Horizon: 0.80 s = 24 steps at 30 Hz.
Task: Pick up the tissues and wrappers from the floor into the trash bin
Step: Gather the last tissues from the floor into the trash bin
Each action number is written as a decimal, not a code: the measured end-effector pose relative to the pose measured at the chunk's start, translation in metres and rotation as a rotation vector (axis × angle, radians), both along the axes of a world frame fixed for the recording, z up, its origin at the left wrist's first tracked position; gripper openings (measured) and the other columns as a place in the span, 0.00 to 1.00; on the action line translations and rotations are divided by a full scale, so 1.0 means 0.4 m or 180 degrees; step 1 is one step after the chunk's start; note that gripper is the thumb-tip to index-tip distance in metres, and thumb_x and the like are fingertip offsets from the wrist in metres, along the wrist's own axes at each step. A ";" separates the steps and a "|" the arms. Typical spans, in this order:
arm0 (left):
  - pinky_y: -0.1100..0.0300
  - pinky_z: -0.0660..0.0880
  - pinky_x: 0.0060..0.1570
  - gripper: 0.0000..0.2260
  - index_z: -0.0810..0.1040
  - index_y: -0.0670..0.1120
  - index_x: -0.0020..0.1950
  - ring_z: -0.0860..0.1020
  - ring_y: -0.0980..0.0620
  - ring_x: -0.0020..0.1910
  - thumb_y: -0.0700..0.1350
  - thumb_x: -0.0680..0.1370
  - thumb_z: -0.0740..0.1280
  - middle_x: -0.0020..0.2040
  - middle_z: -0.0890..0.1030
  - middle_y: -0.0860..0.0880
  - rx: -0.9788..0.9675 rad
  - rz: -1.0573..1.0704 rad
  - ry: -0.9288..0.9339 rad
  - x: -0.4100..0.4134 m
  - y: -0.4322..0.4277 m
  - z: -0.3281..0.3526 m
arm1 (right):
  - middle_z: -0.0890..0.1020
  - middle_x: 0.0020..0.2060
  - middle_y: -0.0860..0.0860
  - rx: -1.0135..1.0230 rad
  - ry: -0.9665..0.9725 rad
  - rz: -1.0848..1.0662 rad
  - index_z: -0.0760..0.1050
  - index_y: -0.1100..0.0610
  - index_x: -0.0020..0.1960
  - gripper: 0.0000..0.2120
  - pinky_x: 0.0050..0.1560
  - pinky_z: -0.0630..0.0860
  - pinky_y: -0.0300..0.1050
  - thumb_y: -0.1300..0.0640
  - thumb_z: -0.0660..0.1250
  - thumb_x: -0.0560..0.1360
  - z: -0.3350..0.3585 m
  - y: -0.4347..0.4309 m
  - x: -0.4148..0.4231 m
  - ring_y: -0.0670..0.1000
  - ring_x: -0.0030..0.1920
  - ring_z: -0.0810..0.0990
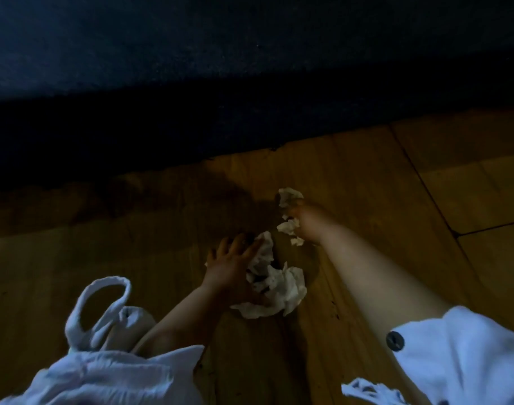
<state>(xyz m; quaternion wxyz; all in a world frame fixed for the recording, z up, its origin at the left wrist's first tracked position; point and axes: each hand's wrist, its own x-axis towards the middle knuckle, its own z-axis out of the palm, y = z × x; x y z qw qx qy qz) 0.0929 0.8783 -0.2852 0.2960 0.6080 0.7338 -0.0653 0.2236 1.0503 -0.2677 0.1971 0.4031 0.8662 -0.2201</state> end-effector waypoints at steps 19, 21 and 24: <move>0.60 0.76 0.48 0.30 0.62 0.42 0.73 0.75 0.47 0.58 0.36 0.74 0.68 0.68 0.71 0.41 0.0288 0.2803 -0.2137 -0.033 0.014 0.142 | 0.76 0.62 0.62 -0.1130 0.1061 -0.2275 0.71 0.64 0.65 0.22 0.45 0.72 0.39 0.67 0.69 0.72 0.107 -0.105 0.303 0.52 0.53 0.76; 0.63 0.77 0.38 0.30 0.61 0.42 0.73 0.77 0.53 0.49 0.36 0.73 0.69 0.66 0.72 0.42 0.0272 0.3023 -0.2357 -0.040 0.005 0.152 | 0.68 0.68 0.60 -0.0942 0.0699 -0.2083 0.72 0.63 0.64 0.20 0.50 0.72 0.44 0.64 0.68 0.73 0.086 -0.142 0.287 0.56 0.61 0.73; 0.63 0.79 0.39 0.30 0.63 0.42 0.72 0.78 0.50 0.51 0.38 0.72 0.70 0.65 0.73 0.43 0.0205 0.3105 -0.2384 -0.042 -0.020 0.141 | 0.63 0.70 0.60 -0.0661 0.0506 -0.1857 0.74 0.62 0.62 0.16 0.61 0.69 0.45 0.64 0.66 0.74 0.062 -0.169 0.276 0.60 0.68 0.67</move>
